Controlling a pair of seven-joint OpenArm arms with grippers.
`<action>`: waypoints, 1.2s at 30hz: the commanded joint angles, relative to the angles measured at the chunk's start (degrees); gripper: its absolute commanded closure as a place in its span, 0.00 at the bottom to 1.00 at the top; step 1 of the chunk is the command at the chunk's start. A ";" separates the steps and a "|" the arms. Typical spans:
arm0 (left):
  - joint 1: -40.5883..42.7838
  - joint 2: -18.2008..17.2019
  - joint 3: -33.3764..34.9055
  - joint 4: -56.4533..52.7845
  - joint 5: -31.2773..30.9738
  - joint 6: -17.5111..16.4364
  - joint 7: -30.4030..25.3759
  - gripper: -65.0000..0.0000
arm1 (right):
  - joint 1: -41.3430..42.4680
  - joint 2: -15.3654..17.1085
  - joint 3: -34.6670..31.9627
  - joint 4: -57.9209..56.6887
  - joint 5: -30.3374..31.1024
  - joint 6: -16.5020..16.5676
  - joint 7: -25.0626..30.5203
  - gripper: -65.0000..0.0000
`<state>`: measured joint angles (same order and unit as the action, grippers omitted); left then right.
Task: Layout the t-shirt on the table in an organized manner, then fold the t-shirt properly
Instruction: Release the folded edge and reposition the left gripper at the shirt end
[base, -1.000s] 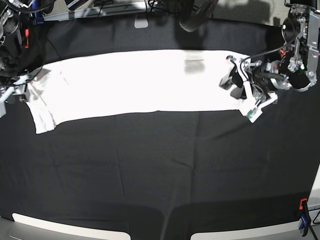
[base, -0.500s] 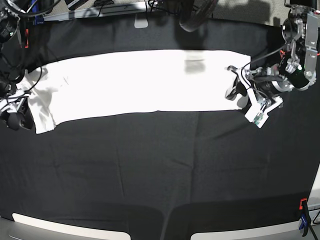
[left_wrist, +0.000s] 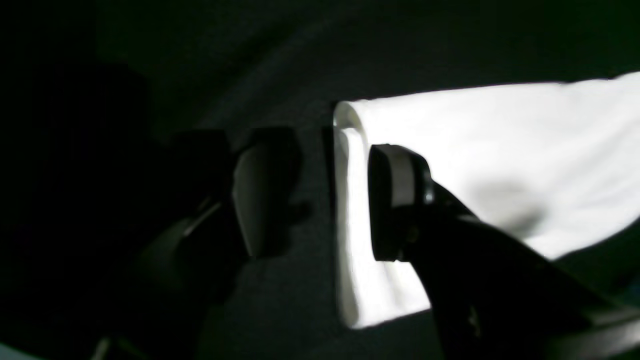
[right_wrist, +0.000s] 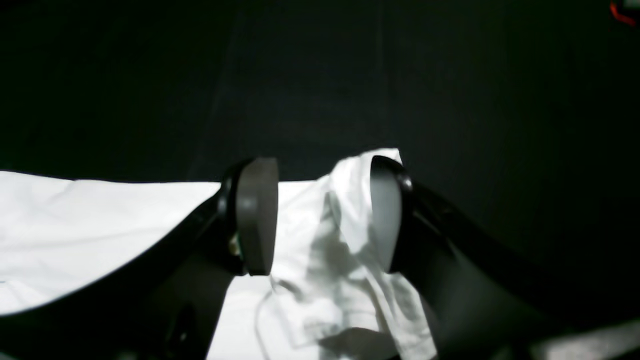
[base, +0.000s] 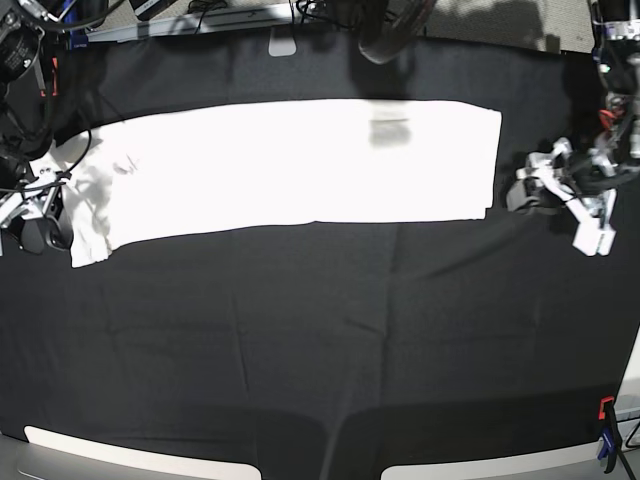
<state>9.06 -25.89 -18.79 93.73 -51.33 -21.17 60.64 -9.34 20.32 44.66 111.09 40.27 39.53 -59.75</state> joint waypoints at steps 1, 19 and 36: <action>-0.33 -0.79 -1.22 -0.90 -3.34 -1.57 0.55 0.55 | 0.63 1.11 0.31 1.55 1.60 0.47 0.48 0.56; -0.66 6.12 -1.75 -16.13 -9.31 -11.45 1.18 0.55 | 0.63 1.11 0.31 2.93 5.35 0.47 -2.03 0.56; -0.68 10.36 -1.77 -16.13 -9.11 -11.50 1.33 0.93 | 0.76 1.14 0.31 2.93 5.31 0.47 -1.90 0.56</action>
<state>8.86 -14.50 -20.27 76.88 -59.79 -32.25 62.63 -9.21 20.34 44.69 113.01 44.62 39.57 -62.52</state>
